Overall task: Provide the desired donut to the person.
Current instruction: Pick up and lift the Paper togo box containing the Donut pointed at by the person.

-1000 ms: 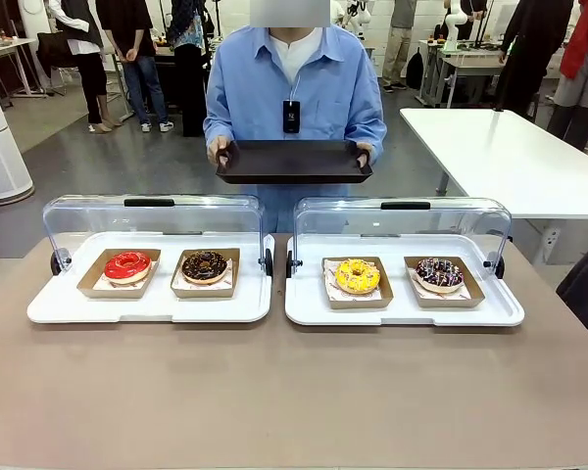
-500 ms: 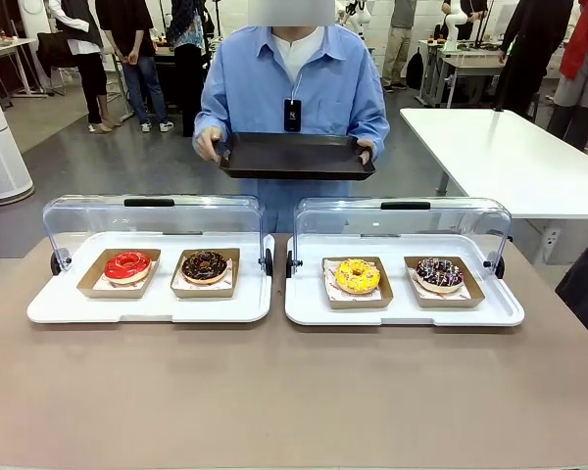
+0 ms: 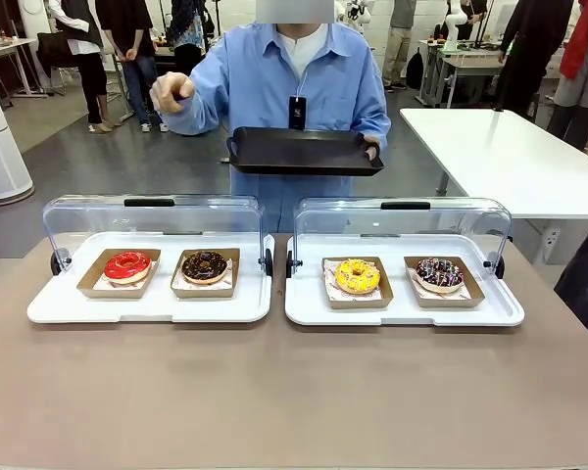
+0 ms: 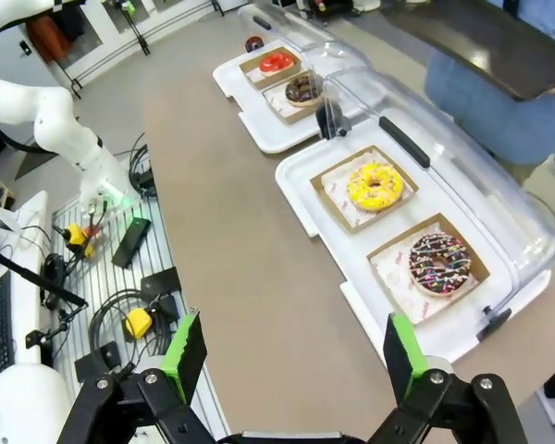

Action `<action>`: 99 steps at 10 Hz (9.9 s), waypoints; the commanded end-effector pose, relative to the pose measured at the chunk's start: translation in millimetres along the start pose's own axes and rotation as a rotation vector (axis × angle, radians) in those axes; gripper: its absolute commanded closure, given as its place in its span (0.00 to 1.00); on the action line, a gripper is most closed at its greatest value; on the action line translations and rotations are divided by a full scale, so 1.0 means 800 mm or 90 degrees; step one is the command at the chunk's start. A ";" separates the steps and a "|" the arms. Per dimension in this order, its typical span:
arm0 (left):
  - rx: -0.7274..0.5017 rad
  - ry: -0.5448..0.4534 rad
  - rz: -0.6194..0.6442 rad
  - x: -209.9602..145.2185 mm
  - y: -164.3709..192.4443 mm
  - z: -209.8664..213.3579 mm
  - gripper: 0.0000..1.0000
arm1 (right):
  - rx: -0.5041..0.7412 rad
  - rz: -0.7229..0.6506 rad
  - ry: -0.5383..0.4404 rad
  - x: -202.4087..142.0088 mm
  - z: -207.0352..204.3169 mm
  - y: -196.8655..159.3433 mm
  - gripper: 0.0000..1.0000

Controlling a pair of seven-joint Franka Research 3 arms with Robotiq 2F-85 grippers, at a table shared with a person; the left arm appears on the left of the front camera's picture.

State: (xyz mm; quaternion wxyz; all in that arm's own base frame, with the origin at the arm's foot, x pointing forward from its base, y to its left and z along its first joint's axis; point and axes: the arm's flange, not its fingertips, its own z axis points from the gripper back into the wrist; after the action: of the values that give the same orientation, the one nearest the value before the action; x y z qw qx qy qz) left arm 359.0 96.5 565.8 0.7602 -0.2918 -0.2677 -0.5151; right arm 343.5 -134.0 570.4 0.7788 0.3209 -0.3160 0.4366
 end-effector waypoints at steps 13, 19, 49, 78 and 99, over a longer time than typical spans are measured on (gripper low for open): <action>0.001 0.000 0.000 0.000 0.000 0.000 0.00 | 0.002 0.002 -0.003 0.001 0.000 0.000 0.00; -0.015 0.056 -0.029 0.037 0.004 -0.007 0.00 | 0.002 0.002 -0.003 0.001 0.000 0.000 0.00; 0.063 0.510 -0.253 0.122 0.060 -0.438 0.00 | 0.002 0.002 -0.003 0.001 0.000 0.000 0.00; 0.045 0.483 -0.243 0.087 0.121 -0.490 1.00 | 0.002 0.002 -0.003 0.001 0.000 0.000 0.00; 0.154 0.491 -0.257 0.271 -0.106 -0.249 1.00 | 0.002 0.002 -0.003 0.001 0.000 0.000 0.00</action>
State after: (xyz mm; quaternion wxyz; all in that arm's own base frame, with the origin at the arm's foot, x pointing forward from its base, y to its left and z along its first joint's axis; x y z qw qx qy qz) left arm 376.0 -209.2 596.4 0.7181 0.0703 -0.0736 -0.6885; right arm 343.7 -133.7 570.5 0.7793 0.3208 -0.3152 0.4363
